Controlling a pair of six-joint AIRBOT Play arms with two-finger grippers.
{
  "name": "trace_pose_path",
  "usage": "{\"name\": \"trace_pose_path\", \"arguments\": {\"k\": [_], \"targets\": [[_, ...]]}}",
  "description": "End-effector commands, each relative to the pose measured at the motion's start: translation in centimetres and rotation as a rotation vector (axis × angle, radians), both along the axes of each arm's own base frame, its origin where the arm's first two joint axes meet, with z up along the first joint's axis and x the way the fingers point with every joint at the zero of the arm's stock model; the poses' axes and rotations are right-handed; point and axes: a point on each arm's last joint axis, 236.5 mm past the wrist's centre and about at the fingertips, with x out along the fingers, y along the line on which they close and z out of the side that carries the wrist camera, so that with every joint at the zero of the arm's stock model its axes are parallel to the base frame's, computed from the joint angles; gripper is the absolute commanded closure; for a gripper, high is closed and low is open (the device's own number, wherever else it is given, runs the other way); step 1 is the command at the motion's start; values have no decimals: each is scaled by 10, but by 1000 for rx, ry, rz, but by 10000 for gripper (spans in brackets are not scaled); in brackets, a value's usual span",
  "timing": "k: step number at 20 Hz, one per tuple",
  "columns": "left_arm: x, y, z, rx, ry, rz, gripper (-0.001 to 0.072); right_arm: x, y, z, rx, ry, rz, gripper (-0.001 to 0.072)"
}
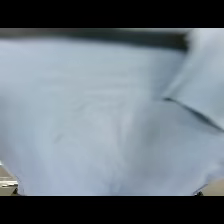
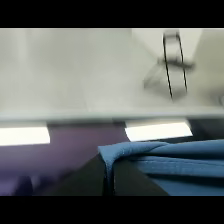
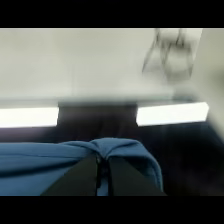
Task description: Fold the clothes and pants, and hang the long-sleeved shirts on hangers.
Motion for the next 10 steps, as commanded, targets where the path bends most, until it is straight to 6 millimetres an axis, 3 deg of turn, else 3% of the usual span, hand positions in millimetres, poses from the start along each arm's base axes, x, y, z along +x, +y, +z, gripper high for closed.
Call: {"name": "trace_pose_path", "arguments": {"k": [1,3,4,6,8,10], "targets": [[59,7,-174,-136,495,-84,687,38,8,-191,181,761,91,671],[76,-5,-292,-200,740,-136,687,65,29,-284,338,982,170,672],[81,-8,-339,-234,822,-129,687,74,38,-329,424,1054,174,672],[92,-6,-412,-294,935,-75,687,88,54,-397,577,1123,158,672],[109,-1,-454,-337,986,-31,687,114,64,-441,706,1124,133,672],[135,6,-470,-387,969,10,687,155,65,-459,787,1021,105,672]]}}
